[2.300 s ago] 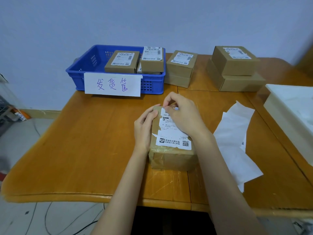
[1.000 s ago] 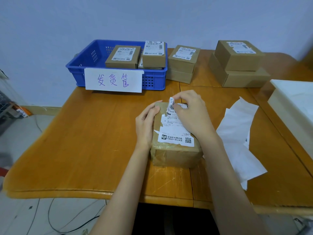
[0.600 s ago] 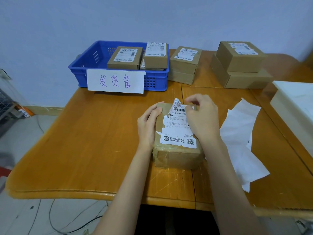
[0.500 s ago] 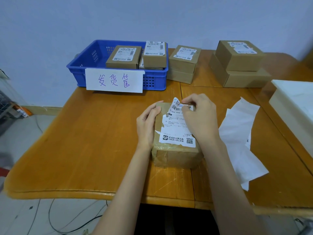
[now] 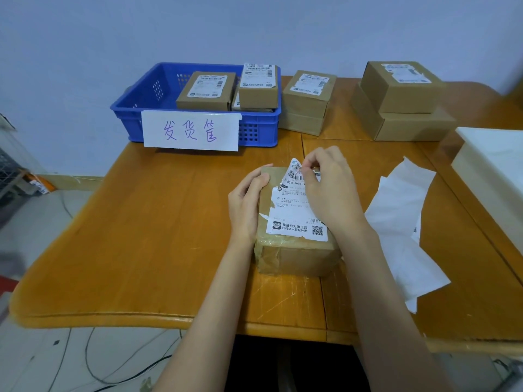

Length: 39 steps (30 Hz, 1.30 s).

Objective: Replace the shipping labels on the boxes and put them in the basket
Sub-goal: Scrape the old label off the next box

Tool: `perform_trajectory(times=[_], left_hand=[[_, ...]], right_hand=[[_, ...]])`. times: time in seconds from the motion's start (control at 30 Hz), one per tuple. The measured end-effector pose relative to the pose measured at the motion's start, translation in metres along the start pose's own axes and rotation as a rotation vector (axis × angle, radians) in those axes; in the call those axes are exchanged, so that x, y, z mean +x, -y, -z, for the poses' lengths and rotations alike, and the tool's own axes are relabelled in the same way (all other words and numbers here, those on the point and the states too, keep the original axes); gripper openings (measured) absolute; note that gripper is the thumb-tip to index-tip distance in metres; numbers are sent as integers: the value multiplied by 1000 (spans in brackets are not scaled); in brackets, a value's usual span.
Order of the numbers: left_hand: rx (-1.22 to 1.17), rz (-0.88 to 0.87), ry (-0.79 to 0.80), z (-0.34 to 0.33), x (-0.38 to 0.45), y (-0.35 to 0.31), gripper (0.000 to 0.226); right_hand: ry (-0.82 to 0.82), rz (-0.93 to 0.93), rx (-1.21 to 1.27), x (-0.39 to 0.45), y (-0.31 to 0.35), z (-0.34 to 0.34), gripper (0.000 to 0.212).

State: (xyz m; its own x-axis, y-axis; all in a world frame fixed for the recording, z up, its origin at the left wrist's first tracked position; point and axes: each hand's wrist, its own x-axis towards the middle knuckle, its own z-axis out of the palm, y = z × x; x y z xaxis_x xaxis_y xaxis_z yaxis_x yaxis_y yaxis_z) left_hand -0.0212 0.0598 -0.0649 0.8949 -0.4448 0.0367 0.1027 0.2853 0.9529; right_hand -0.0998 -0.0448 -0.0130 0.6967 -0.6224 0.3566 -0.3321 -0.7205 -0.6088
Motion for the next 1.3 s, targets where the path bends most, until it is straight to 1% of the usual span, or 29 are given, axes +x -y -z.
perform_trajectory(times=[0.07,0.2,0.33,0.4,0.47,0.5,0.53,0.6,0.67,0.9,1.0,1.1,1.17,1.2,1.23,1.3], left_hand=[[13,-6,-2,0,0,0,24],[-7,-6,0,0,-1,0,24],[-15,-11,-3,0,-1,0,23],[-18,-17,1,0,0,1,24],[-15,-22,2,0,0,0,24],[-19,-22,2,0,0,0,24],[-24,-20,2,0,0,0,24],[-24,-17,0,0,0,-1,22],[-8,-20,-3,0,0,0,21],[-22,-17,-1,0,0,0,19],[-26,-28,10,0,1,1,20],[-35,-23,12,0,1,1,20],[-40,-22,13,0,0,0,20],[-44,-25,17,-1,0,0,20],[-47,-25,19,-1,0,0,20],[-43,-22,10,-1,0,-1,20]], right_hand=[[11,16,-20,0,1,0,5],[-23,49,-84,-1,3,3,9],[-55,-15,8,-3,4,3,8],[-101,-31,70,-5,5,5,9],[-174,-37,81,-5,4,7,27],[-183,-49,46,-6,3,8,32],[-169,-67,4,-6,2,8,30],[-126,-94,-16,-6,0,6,15],[-141,-66,-13,-6,-2,4,7],[-186,86,14,-7,0,4,11],[-208,97,40,-7,2,7,14],[-224,42,99,-8,3,8,13],[-221,-8,71,-7,1,8,23],[-194,-25,30,-7,0,7,27],[-152,-39,-1,-6,0,7,25],[-93,-45,8,-6,-1,6,13]])
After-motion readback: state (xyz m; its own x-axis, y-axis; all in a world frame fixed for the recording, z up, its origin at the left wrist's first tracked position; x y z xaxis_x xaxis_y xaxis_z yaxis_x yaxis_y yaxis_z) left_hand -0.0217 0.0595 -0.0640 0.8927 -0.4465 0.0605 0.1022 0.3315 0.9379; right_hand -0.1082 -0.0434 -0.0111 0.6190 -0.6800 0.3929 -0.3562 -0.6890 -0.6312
